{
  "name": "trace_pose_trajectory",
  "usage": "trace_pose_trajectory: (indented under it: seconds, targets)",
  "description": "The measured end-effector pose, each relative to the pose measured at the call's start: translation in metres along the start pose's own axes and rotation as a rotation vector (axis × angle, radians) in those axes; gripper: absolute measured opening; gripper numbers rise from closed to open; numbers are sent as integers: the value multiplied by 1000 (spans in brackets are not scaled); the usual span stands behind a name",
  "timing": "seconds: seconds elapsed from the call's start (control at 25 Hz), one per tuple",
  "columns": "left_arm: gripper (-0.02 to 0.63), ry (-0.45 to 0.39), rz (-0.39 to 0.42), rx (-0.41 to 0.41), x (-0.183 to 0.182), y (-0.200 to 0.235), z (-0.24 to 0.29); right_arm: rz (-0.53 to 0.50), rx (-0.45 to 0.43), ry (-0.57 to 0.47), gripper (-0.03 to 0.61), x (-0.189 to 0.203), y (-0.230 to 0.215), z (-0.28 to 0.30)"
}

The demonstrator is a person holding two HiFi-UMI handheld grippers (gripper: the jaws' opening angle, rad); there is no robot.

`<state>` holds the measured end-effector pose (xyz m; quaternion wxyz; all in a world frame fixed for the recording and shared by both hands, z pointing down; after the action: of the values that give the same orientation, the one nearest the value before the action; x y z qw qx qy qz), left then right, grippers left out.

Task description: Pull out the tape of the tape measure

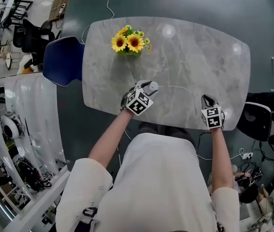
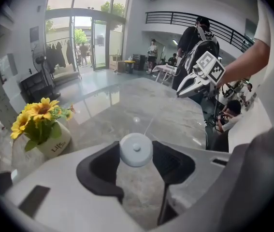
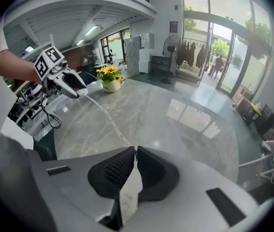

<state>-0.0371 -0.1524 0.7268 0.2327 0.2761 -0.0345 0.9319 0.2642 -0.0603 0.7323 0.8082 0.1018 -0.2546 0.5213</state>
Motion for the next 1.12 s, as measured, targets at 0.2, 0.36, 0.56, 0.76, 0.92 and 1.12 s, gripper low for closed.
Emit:
trace_pose_trajectory:
  seconds: [0.2, 0.36, 0.56, 0.76, 0.92, 1.12]
  targets:
    - [216, 34, 18, 11, -1, 2, 40, 45, -24, 58, 41, 21, -14, 26]
    - [216, 69, 32, 13, 4, -3, 68, 61, -28, 92, 41, 33, -21, 41]
    - [216, 113, 25, 23, 19, -11, 97, 41, -32, 132, 41, 50, -28, 58]
    - [216, 127, 23, 22, 29, -18, 117, 62, -45, 198, 41, 66, -31, 67]
    - [218, 142, 73, 2, 35, -23, 126, 76, -35, 212, 43, 74, -34, 73]
    - [218, 143, 76, -8, 38, -28, 131, 54, -15, 220, 43, 80, -36, 79]
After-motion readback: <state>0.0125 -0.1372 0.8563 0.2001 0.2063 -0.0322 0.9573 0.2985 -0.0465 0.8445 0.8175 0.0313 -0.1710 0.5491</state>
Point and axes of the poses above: the fingertips, and each gripper's own axes: z forward along the fingers, y to its left, x out of its underside, the point moved 7 cm from there along -z, backward along the fingers, and after that the axes turned 3 degrees about -x, right-handed, at the moved point
